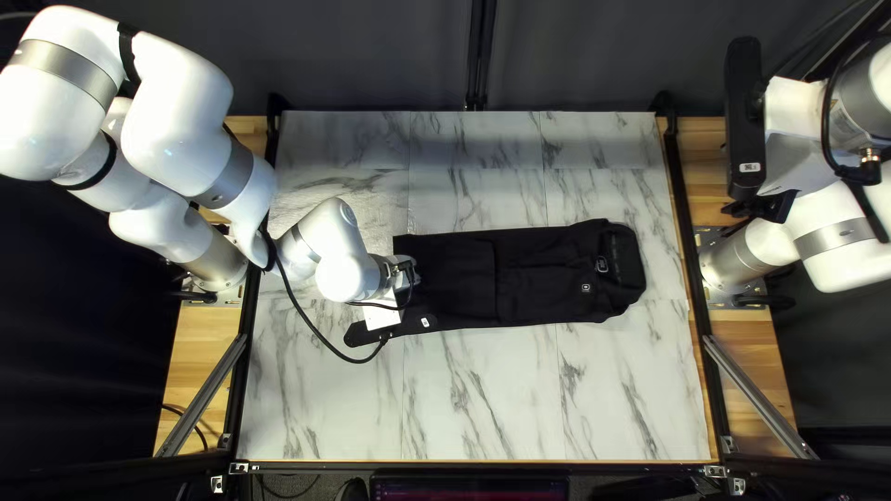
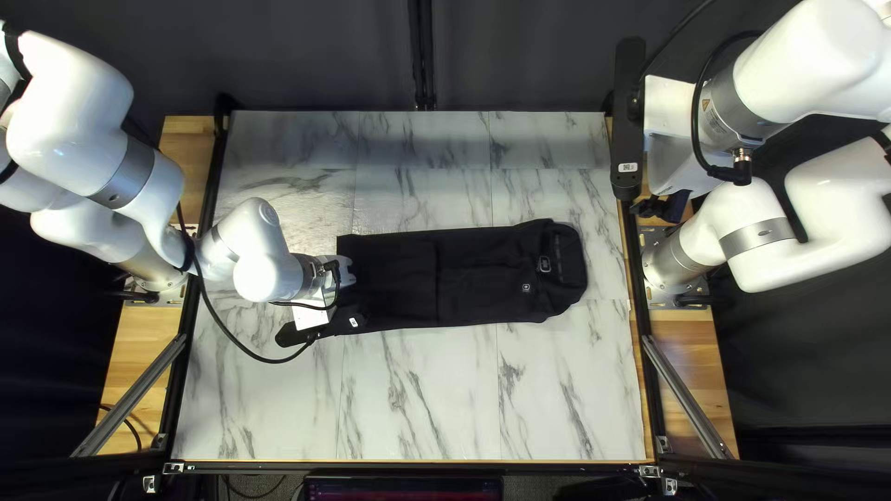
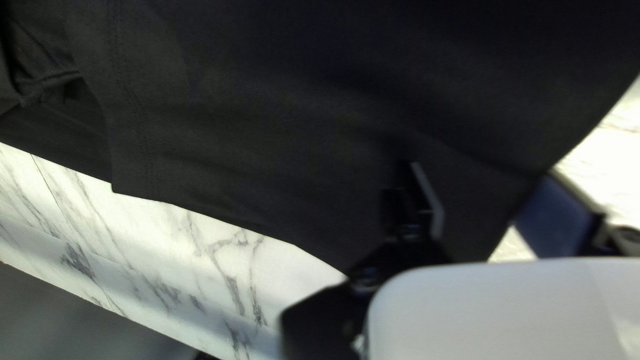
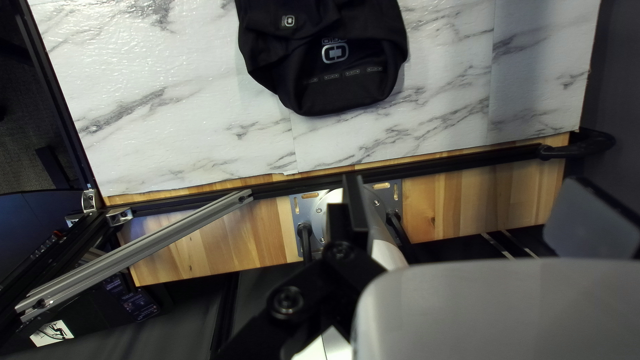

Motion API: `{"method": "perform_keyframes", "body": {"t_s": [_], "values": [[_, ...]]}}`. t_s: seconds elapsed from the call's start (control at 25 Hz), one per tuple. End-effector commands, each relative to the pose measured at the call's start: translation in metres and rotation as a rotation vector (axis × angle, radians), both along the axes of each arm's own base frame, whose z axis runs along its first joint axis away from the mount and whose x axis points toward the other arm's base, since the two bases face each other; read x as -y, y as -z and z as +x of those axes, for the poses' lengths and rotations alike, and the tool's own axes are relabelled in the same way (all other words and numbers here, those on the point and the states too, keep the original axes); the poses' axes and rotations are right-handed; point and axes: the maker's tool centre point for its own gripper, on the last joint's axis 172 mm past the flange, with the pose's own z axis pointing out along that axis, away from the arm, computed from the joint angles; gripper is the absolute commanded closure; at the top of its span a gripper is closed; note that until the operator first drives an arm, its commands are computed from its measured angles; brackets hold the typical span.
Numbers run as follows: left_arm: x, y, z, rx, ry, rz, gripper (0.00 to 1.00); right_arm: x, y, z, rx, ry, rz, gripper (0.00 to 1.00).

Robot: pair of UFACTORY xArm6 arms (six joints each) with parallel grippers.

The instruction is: Fold t-shirt

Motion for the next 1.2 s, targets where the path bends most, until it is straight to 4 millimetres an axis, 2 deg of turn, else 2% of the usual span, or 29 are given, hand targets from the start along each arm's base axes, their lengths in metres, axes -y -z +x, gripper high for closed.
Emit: {"method": "perform_keyframes", "body": {"t_s": [0.04,0.24,0.52,0.72,1.2], "values": [[0.007,-0.018,-0.013,-0.004,-0.002,0.019,1.0,0.0,0.0,0.0,0.0,0.0,0.0,0.0],[0.011,-0.03,-0.028,-0.009,-0.01,0.041,1.0,0.0,0.0,0.0,0.0,0.0,0.0,0.0],[0.009,-0.03,-0.05,-0.019,-0.032,0.054,1.0,0.0,0.0,0.0,0.0,0.0,0.0,0.0],[0.008,-0.032,-0.075,-0.033,-0.05,0.061,1.0,0.0,0.0,0.0,0.0,0.0,0.0,0.0],[0.005,-0.041,-0.17,-0.1,-0.125,0.078,1.0,0.0,0.0,0.0,0.0,0.0,0.0,0.0]]}}
